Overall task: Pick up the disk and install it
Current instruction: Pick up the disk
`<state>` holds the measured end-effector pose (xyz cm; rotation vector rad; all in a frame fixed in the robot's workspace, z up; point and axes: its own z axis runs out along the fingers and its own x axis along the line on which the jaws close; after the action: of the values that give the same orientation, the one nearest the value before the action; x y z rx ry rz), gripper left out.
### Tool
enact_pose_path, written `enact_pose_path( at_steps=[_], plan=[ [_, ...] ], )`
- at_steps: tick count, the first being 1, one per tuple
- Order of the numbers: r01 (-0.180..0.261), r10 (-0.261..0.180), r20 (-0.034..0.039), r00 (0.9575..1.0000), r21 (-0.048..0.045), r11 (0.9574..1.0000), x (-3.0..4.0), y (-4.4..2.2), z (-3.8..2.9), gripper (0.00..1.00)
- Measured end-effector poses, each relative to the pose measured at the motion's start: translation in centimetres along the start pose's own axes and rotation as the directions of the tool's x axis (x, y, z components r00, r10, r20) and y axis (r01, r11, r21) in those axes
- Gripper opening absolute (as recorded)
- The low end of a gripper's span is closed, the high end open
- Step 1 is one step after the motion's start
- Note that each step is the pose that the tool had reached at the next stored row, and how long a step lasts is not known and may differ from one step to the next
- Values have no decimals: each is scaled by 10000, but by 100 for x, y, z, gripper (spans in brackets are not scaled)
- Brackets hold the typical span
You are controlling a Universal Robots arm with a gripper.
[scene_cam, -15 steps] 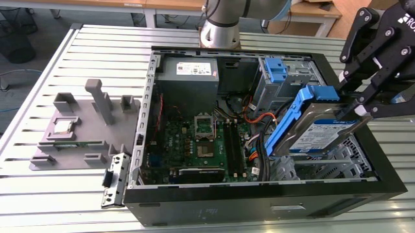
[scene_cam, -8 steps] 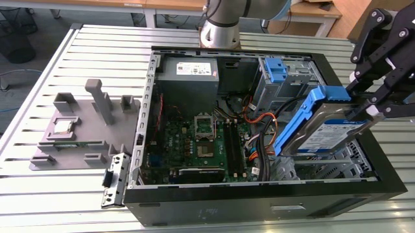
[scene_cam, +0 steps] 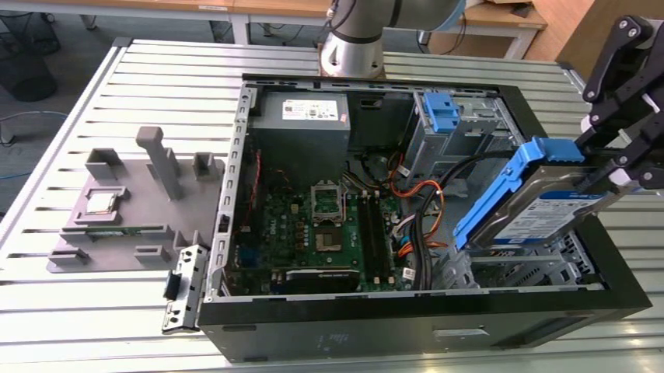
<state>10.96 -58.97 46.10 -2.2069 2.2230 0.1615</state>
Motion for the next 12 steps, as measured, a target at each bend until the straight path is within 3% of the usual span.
enact_pose_path(
  at_steps=[5, 12],
  plan=[
    [0, 0, 0, 10000, 0, 10000, -1, -100, -5, 35],
    [0, 0, -2, 10000, 0, 10000, 1, -158, 24, 35]
  ],
)
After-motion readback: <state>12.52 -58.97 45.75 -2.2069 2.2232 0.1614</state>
